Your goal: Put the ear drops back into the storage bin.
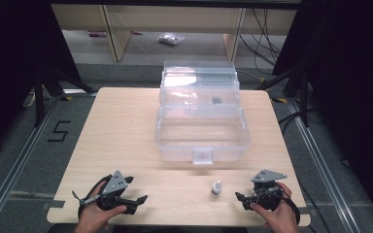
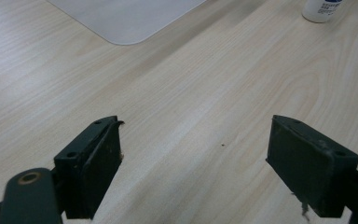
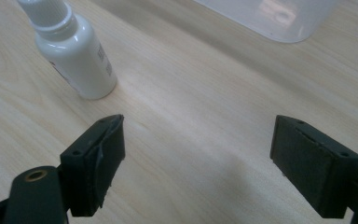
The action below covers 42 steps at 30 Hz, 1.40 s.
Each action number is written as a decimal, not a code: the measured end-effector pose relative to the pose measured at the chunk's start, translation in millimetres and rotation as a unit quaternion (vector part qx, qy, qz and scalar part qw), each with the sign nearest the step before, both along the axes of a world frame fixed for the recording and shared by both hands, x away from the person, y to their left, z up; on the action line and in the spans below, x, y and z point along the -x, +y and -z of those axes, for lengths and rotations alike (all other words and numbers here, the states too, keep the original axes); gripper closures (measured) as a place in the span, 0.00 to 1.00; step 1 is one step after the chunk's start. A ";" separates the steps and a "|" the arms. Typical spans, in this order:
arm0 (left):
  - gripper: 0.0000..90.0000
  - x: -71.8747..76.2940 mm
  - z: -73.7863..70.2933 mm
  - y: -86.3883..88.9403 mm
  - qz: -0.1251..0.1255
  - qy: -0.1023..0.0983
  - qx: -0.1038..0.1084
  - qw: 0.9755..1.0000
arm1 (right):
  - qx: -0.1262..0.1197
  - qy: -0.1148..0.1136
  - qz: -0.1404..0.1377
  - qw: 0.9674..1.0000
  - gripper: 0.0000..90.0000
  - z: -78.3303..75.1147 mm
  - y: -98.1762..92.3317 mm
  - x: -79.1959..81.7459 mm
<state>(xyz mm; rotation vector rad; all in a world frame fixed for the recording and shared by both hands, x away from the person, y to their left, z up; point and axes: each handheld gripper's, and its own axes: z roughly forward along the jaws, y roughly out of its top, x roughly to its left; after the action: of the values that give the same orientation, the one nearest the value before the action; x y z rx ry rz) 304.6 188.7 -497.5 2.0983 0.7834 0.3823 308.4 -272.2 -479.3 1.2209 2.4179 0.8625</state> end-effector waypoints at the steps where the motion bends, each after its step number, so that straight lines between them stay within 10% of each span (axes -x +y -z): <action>1: 0.19 0.0 0.3 0.0 0.002 0.000 0.003 1.000 | -0.002 0.006 0.005 1.000 0.22 -0.9 1.1 0.7; 42: 0.19 0.2 2.4 -1.6 -0.006 0.003 0.013 1.000 | 0.058 0.014 -0.100 0.993 0.25 -34.3 35.4 -3.7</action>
<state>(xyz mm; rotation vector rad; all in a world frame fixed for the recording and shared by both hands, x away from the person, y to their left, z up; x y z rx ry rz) 304.4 187.1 -499.8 2.0714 0.7996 0.3704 312.1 -236.9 -445.0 0.9697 2.6062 0.7494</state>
